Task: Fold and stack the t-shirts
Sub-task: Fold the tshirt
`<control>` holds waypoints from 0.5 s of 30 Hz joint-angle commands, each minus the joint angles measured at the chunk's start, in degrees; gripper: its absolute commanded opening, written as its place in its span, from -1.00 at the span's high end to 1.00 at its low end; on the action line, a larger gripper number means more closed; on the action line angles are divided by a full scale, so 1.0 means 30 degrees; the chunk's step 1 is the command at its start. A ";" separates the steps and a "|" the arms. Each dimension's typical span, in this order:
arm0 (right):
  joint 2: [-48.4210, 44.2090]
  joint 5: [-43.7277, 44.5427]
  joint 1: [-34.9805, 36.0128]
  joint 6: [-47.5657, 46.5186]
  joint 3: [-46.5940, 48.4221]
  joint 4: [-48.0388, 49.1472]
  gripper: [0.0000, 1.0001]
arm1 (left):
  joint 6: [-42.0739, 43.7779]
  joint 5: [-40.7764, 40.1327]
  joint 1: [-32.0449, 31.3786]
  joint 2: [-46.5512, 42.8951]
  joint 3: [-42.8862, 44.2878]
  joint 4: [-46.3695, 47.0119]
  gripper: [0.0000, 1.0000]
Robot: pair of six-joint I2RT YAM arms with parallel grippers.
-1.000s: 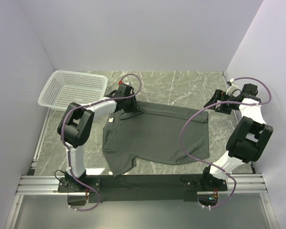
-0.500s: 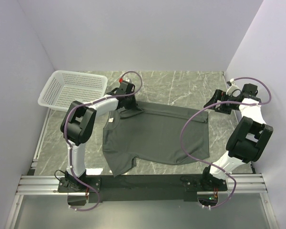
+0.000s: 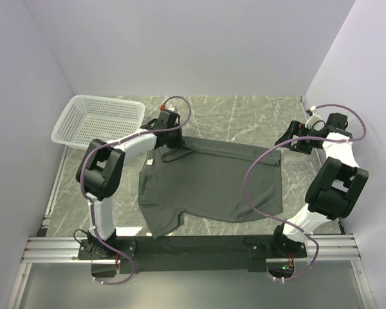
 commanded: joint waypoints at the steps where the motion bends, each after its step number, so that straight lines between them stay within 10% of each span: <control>1: -0.0906 -0.0355 -0.0089 -0.0158 -0.0092 0.0424 -0.97 | -0.0037 0.1442 0.0070 -0.2410 -0.0574 0.0241 0.99; 15: -0.0935 -0.0384 -0.0118 -0.0217 -0.0092 0.0336 -0.98 | 0.0431 0.3670 0.0041 -0.3234 -0.2744 -0.0815 0.83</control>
